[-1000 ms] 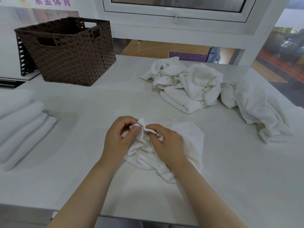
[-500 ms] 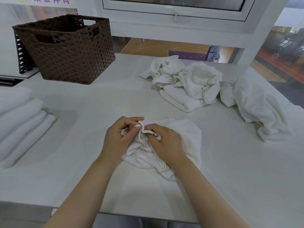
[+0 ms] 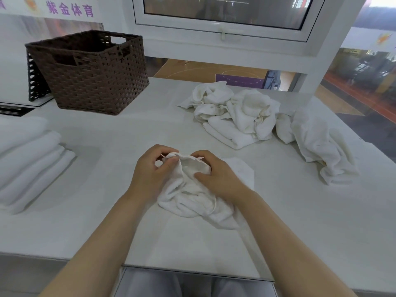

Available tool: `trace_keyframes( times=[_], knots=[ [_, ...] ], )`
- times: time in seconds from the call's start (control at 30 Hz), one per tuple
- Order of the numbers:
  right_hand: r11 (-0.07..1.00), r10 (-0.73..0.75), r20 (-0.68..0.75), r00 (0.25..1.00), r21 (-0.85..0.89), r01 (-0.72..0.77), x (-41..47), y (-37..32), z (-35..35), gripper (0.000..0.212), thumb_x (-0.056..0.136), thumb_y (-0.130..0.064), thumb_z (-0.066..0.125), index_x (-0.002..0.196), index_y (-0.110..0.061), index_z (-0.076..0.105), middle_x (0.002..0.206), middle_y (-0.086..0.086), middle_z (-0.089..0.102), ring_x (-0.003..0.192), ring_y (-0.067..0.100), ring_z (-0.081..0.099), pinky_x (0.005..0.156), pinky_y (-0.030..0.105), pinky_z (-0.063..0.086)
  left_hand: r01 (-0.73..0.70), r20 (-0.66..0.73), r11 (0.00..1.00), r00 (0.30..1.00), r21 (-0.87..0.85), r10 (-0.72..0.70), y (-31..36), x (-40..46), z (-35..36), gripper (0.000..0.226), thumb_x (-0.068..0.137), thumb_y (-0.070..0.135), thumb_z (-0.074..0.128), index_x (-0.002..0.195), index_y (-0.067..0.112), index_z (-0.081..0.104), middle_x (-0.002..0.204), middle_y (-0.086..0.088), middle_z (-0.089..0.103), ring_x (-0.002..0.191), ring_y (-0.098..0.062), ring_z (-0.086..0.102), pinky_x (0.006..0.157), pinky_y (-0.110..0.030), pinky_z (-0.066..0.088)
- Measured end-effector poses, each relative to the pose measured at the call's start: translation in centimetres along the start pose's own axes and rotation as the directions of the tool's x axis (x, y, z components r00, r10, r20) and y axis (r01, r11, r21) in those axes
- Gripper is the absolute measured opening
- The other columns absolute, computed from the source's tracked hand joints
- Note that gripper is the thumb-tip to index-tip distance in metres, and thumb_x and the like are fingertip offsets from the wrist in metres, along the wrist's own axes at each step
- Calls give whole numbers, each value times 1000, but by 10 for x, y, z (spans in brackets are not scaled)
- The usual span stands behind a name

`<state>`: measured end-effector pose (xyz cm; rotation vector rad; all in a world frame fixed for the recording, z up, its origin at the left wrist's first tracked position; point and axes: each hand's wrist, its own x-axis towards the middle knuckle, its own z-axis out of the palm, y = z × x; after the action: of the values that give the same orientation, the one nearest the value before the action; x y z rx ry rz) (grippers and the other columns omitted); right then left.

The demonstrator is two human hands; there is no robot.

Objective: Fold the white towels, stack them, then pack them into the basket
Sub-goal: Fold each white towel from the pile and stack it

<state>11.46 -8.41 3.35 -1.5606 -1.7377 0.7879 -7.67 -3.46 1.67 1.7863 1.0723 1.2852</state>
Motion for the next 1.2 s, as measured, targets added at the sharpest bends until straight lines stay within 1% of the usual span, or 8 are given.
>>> trace_keyframes(
  times=[0.17,0.33,0.43,0.57,0.73,0.93,1.03,1.2],
  knots=[
    [991,19,-41,999,-135,-24,0,-13,-43,23,86,-13,58,96,-32,66,88,-16,67,80,0,60,68,14,45,-162,-46,980,985,114,168,26,26,-29,22,92,15,66,86,36,63,92,24,65,83,3,56,68,-9,40],
    [970,16,-71,997,-240,-32,1,-30,-82,29,85,-3,50,89,-26,67,83,-11,65,75,9,58,60,14,42,-304,-87,925,940,227,330,57,46,-53,23,96,19,61,89,40,58,95,23,62,88,2,55,75,-11,41],
    [952,-11,-124,992,-304,-27,5,-41,-99,33,84,-1,50,98,-25,68,95,-9,65,88,13,59,73,24,48,-307,-158,924,925,226,346,74,58,-68,18,96,21,62,89,38,60,94,15,62,87,-2,56,75,-19,45],
    [961,-74,-261,962,-275,-1,11,-56,-119,34,88,-4,53,97,-37,52,101,-15,60,91,12,60,69,32,56,-289,-205,931,920,222,334,101,69,-85,8,96,25,61,92,31,64,96,9,64,88,-8,60,76,-38,53],
    [963,-183,-437,881,-258,72,12,-70,-138,30,89,-8,53,83,-34,39,92,-4,62,81,21,62,64,43,55,-251,-201,952,937,175,285,135,77,-100,8,96,28,59,90,33,62,91,21,64,83,1,59,71,-32,51],
    [892,-249,-111,962,-414,183,4,-56,-127,42,86,6,45,79,-32,64,96,-8,63,91,15,57,83,33,48,-144,-177,975,969,168,174,115,73,-90,8,96,28,59,90,22,61,89,12,62,78,7,56,68,-12,40],
    [814,-111,72,991,-566,132,1,-33,-108,50,88,7,40,98,-28,74,111,-5,59,108,18,55,95,30,44,-67,-91,976,992,208,88,80,60,-73,18,94,35,59,88,18,58,85,7,58,75,0,53,67,-22,40],
    [685,51,241,969,-715,142,-11,7,-76,46,89,5,42,114,-24,67,104,-3,40,108,24,46,87,28,39,21,19,967,999,253,-26,26,25,-36,13,96,31,58,86,25,54,86,10,62,79,-5,57,70,-29,42]
  ],
)
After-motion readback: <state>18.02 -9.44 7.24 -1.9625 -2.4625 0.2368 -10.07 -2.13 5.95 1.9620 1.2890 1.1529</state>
